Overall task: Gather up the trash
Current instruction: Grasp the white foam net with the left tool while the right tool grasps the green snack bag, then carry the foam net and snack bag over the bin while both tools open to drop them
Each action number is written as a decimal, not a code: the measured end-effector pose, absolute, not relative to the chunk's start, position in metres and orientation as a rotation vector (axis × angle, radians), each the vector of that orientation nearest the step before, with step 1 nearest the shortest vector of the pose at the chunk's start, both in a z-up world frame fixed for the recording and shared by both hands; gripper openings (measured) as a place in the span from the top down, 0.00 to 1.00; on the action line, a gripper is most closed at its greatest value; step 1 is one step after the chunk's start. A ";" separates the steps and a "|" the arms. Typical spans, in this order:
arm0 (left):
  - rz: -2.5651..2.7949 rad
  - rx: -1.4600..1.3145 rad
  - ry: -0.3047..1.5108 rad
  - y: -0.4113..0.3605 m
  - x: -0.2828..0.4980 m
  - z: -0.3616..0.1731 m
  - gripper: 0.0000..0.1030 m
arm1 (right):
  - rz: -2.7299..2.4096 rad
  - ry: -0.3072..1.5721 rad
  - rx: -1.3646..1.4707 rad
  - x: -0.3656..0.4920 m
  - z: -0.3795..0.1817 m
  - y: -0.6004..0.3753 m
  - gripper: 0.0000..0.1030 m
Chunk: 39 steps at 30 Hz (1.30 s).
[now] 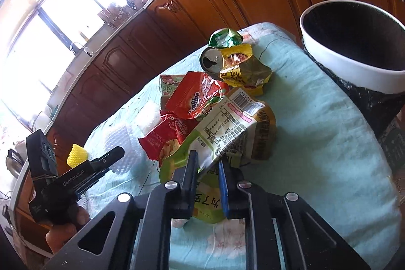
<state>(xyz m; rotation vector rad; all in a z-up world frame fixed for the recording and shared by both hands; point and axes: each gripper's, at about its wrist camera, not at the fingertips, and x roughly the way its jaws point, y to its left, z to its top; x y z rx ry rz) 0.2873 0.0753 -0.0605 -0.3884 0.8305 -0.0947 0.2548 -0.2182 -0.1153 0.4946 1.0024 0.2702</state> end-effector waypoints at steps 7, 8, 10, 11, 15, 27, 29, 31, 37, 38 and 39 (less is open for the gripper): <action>-0.168 -0.401 0.771 0.069 0.249 -0.037 0.89 | 0.300 0.951 0.478 0.238 -0.094 -0.228 0.93; -0.185 -0.395 0.765 0.066 0.245 -0.034 0.89 | 0.301 0.943 0.477 0.235 -0.091 -0.230 0.94; -0.218 -0.384 0.755 0.059 0.238 -0.027 0.89 | 0.299 0.930 0.476 0.231 -0.086 -0.236 0.95; -0.235 -0.380 0.753 0.055 0.235 -0.024 0.89 | 0.297 0.925 0.478 0.229 -0.084 -0.239 0.95; -0.302 -0.355 0.751 0.037 0.230 -0.015 0.89 | 0.281 0.906 0.483 0.225 -0.077 -0.252 0.97; -0.419 -0.266 0.782 -0.019 0.245 -0.014 0.89 | 0.204 0.831 0.509 0.211 -0.056 -0.302 0.97; -0.432 -0.256 0.789 -0.027 0.250 -0.014 0.89 | 0.191 0.821 0.514 0.211 -0.054 -0.310 0.97; -0.446 -0.242 0.792 -0.035 0.254 -0.014 0.89 | 0.177 0.814 0.517 0.211 -0.053 -0.316 0.97; -0.479 -0.206 0.808 -0.063 0.271 -0.013 0.89 | 0.146 0.788 0.512 0.213 -0.048 -0.337 0.97; -0.482 -0.199 0.809 -0.068 0.273 -0.013 0.89 | 0.140 0.783 0.509 0.213 -0.047 -0.340 0.97; -0.487 -0.194 0.810 -0.072 0.277 -0.013 0.89 | 0.134 0.780 0.507 0.214 -0.047 -0.344 0.97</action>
